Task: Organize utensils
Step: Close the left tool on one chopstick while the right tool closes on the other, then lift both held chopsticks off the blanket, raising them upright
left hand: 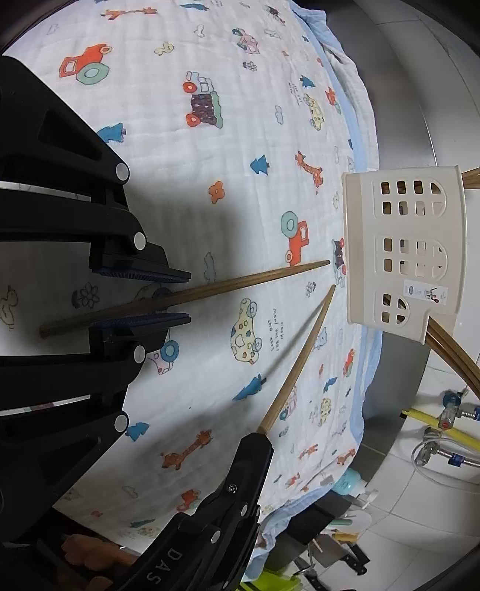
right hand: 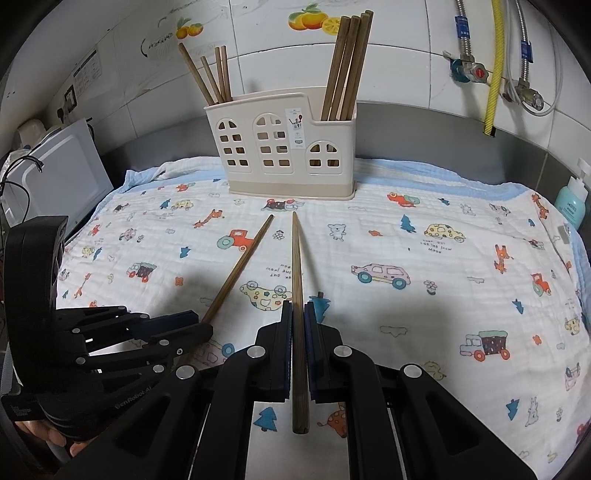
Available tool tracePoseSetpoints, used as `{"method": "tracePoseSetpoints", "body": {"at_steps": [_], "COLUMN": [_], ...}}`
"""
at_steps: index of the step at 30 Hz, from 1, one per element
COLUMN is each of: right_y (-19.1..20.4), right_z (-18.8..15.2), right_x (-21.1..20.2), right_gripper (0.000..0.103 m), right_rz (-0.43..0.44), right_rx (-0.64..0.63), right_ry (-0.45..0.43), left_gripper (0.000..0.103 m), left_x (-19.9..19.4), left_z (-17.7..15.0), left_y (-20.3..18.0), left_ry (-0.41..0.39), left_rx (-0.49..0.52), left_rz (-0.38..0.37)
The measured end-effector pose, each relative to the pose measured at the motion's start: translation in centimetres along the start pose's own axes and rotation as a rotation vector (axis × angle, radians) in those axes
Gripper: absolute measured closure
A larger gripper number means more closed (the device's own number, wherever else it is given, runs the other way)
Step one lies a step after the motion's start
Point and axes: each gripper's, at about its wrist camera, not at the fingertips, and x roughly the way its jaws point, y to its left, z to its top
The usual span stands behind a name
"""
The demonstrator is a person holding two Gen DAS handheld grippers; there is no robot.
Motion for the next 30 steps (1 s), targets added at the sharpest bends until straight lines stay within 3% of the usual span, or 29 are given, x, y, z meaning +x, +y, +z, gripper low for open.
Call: {"method": "tracePoseSetpoints", "body": {"at_steps": [9,16,30], "right_y": [-0.1,0.2,0.8], "right_z": [0.1,0.4,1.6], "right_x": [-0.3,-1.1,-3.0], "right_gripper": [0.097,0.097,0.097], "right_rz": [-0.004,-0.01,-0.011], "right_rx": [-0.001,-0.009,-0.027], "right_ry": [-0.006,-0.022,-0.075], "left_gripper": [0.091,0.096,0.1], "left_x": [0.2,-0.5,-6.4], "left_z": [0.2,0.2,2.0], "left_y": [-0.5,0.1,1.5], "left_ry": [0.009,0.015,-0.172], "left_rx": [0.011,-0.003,0.009], "left_rz": [0.05,0.035,-0.023]}}
